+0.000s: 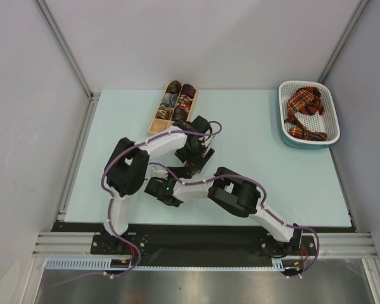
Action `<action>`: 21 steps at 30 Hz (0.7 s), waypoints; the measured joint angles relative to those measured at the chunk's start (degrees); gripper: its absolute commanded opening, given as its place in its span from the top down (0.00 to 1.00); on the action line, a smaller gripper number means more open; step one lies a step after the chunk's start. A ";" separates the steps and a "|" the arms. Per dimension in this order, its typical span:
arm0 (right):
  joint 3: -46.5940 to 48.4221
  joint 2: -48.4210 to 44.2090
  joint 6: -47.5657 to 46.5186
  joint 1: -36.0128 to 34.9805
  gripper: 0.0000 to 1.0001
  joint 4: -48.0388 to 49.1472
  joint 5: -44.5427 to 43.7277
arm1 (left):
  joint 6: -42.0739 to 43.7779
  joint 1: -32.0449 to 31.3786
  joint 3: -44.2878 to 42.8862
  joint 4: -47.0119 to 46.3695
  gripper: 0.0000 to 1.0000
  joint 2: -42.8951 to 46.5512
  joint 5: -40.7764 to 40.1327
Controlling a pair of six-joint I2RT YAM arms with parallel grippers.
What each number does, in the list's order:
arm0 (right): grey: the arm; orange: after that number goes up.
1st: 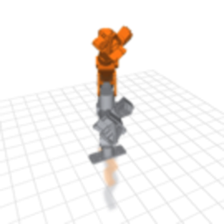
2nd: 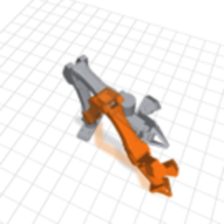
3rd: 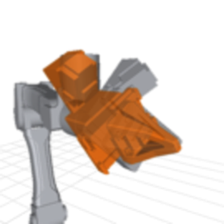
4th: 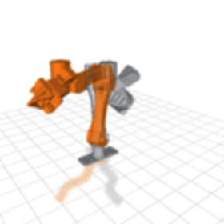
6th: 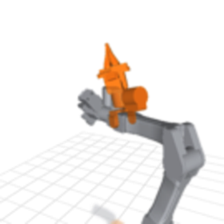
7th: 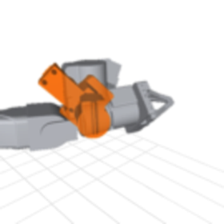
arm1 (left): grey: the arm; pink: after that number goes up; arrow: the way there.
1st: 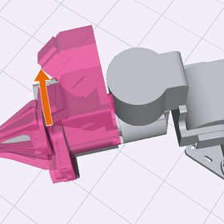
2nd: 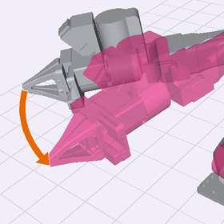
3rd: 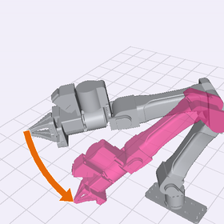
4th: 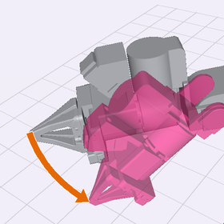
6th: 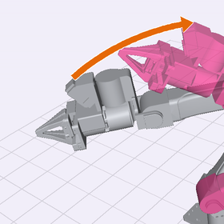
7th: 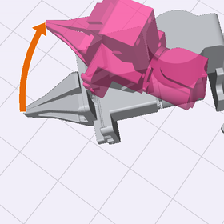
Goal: Roll the ties
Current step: Roll the tie
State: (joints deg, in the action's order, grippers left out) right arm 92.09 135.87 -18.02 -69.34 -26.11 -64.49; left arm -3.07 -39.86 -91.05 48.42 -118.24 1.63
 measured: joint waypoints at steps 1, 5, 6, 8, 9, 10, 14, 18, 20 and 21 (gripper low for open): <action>-0.26 -0.04 -0.35 -0.04 0.74 0.44 -0.04 | 0.00 0.00 -0.15 -0.13 0.10 -0.17 -0.11; -1.25 -0.35 -1.73 -0.20 0.73 2.10 -0.22 | -0.04 -0.04 -0.37 -0.98 0.08 -2.03 -1.33; -1.55 -0.46 -2.05 -0.20 0.73 2.56 -0.24 | -0.07 -0.04 -0.37 -1.20 0.06 -2.62 -1.57; -2.21 -0.79 -2.60 -0.22 0.73 3.54 -0.17 | -0.31 -0.04 -0.76 -1.38 0.06 -3.54 -2.25; -2.51 -0.94 -2.82 -0.24 0.73 3.98 -0.11 | -0.48 -0.04 -0.81 -1.92 0.06 -3.61 -2.58; -2.89 -1.11 -3.21 -0.24 0.73 4.48 -0.02 | -0.55 -0.04 -0.87 -2.01 0.06 -3.72 -2.60; -4.00 -1.64 -4.31 -0.31 0.72 6.05 0.28 | -1.53 -0.04 -0.90 -2.14 0.18 -3.80 -2.80; -4.50 -1.97 -5.03 -0.35 0.67 6.82 0.66 | -2.12 -0.04 -1.09 -2.78 0.39 -4.02 -2.97; -4.63 -2.05 -5.29 -0.35 0.64 6.99 0.79 | -2.38 -0.04 -1.27 -2.93 0.46 -4.13 -2.99; -4.66 -2.08 -5.42 -0.35 0.60 7.04 0.85 | -2.43 -0.04 -1.29 -2.99 0.48 -4.15 -2.99</action>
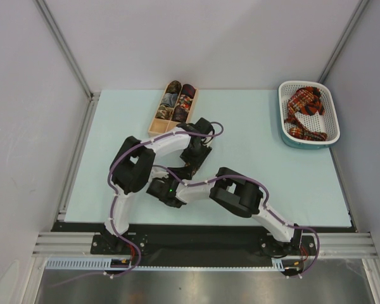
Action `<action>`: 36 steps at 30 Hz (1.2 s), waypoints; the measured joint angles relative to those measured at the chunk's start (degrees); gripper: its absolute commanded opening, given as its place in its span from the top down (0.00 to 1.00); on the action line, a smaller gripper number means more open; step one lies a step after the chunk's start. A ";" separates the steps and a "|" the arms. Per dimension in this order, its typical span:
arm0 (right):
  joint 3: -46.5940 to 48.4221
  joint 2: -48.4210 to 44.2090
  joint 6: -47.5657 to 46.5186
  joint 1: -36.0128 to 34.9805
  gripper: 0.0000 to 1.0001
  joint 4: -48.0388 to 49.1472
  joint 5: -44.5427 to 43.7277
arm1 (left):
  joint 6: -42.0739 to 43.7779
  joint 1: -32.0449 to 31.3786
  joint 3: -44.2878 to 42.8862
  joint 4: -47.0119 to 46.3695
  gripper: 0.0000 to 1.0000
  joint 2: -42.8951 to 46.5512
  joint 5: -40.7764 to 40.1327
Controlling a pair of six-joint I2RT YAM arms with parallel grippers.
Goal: Roll the ties
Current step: Roll the tie
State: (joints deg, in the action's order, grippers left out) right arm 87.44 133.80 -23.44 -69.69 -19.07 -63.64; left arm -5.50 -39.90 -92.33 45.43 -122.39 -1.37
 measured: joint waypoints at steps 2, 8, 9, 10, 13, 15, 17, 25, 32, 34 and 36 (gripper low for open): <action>-0.02 0.00 -0.44 0.00 0.54 0.17 0.04 | -0.07 -0.02 0.00 -0.20 0.52 0.00 0.02; 0.22 -0.20 -1.70 0.09 0.39 0.11 -0.94 | 0.00 -0.04 0.17 -0.68 0.58 0.02 0.04; 0.31 -0.26 -1.90 0.15 0.37 0.09 -0.96 | 0.00 -0.04 0.28 -0.76 0.58 0.04 0.07; 0.35 -0.28 -2.14 0.17 0.37 0.04 -0.98 | 0.00 -0.07 0.42 -0.92 0.58 0.13 0.07; 0.83 -0.31 -2.60 0.28 0.39 -0.59 -0.68 | 0.02 -0.07 0.81 -1.27 0.60 0.39 0.13; 1.40 -0.31 -2.64 0.44 0.41 -1.75 0.17 | 0.02 -0.07 1.18 -1.62 0.60 0.61 0.35; 2.29 -0.31 -2.19 0.72 0.41 -3.45 1.62 | 0.04 -0.04 1.55 -1.88 0.60 0.85 0.52; 4.44 0.02 -1.51 1.07 0.39 -6.54 3.85 | -0.07 0.55 3.56 -3.37 0.60 2.34 3.23; 6.27 1.51 0.07 0.74 0.47 -8.39 2.03 | -0.04 0.72 6.45 -5.86 0.62 4.17 4.50; 6.84 2.01 0.96 0.70 0.53 -9.03 1.97 | -0.04 0.79 7.02 -6.25 0.62 4.50 4.76; 7.34 2.60 1.90 0.70 0.58 -9.68 1.79 | 0.00 0.79 7.56 -6.60 0.63 4.81 4.85</action>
State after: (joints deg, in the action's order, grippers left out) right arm 94.78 136.40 -21.54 -68.99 -28.75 -61.84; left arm -5.50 -39.11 -84.77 38.83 -117.58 3.49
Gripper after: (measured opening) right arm 0.461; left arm 0.391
